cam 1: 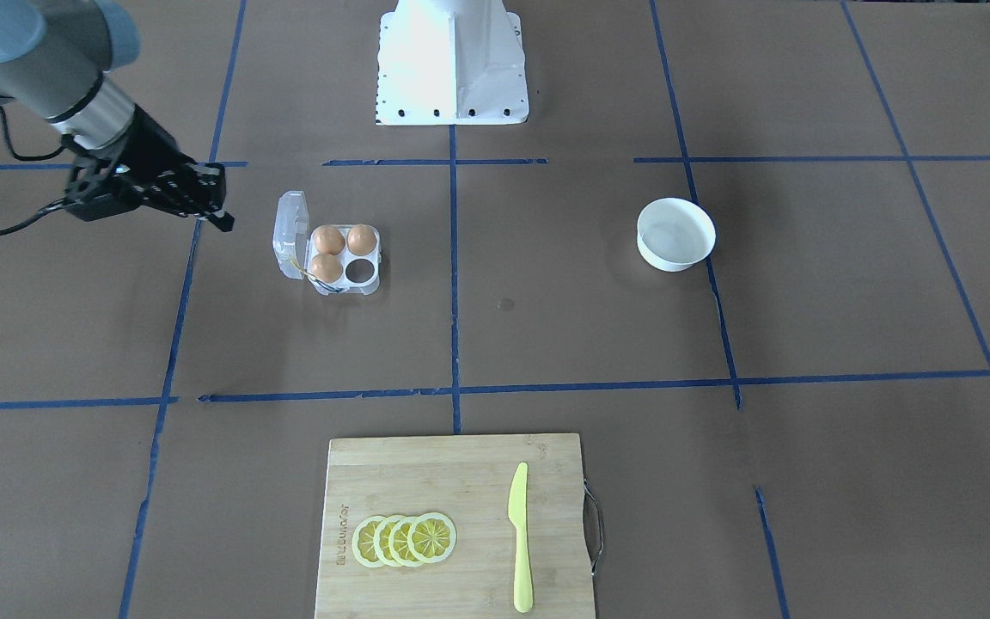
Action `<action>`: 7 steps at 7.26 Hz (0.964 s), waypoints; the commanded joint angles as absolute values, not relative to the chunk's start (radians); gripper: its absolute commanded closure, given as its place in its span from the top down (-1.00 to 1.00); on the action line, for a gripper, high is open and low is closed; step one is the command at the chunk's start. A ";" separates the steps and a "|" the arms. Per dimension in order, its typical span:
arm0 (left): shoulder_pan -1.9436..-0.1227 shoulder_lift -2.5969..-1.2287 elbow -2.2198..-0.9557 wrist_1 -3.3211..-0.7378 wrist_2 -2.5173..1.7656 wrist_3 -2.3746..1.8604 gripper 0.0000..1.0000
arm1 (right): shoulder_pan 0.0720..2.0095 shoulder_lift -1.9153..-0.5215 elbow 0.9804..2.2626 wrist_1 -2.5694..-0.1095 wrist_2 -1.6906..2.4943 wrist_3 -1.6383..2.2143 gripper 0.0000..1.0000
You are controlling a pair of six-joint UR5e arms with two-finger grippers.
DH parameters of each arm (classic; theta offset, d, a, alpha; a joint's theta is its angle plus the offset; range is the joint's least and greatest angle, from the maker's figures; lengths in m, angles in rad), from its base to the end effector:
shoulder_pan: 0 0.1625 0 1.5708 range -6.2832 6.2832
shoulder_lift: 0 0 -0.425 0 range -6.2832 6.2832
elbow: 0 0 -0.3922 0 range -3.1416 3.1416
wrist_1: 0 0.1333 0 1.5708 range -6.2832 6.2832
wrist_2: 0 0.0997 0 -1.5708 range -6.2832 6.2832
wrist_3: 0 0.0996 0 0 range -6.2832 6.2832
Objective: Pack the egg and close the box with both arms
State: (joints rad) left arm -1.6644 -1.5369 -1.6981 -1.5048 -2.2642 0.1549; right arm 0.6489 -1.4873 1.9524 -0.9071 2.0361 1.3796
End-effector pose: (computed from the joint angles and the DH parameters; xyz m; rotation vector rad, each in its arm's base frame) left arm -0.1140 -0.4692 0.6245 0.1120 0.6849 0.0683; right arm -0.3521 -0.3782 0.3581 0.0730 -1.1774 0.1409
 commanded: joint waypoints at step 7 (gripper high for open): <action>-1.663 -1.536 -1.690 -1.506 -2.269 0.155 0.99 | 0.754 -1.403 1.974 -1.307 1.975 1.224 1.00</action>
State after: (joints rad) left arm -1.6639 -1.5357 -1.6918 -1.5061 -2.2688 0.1549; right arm 0.6799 -1.3514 1.9582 -1.2256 1.9279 1.3690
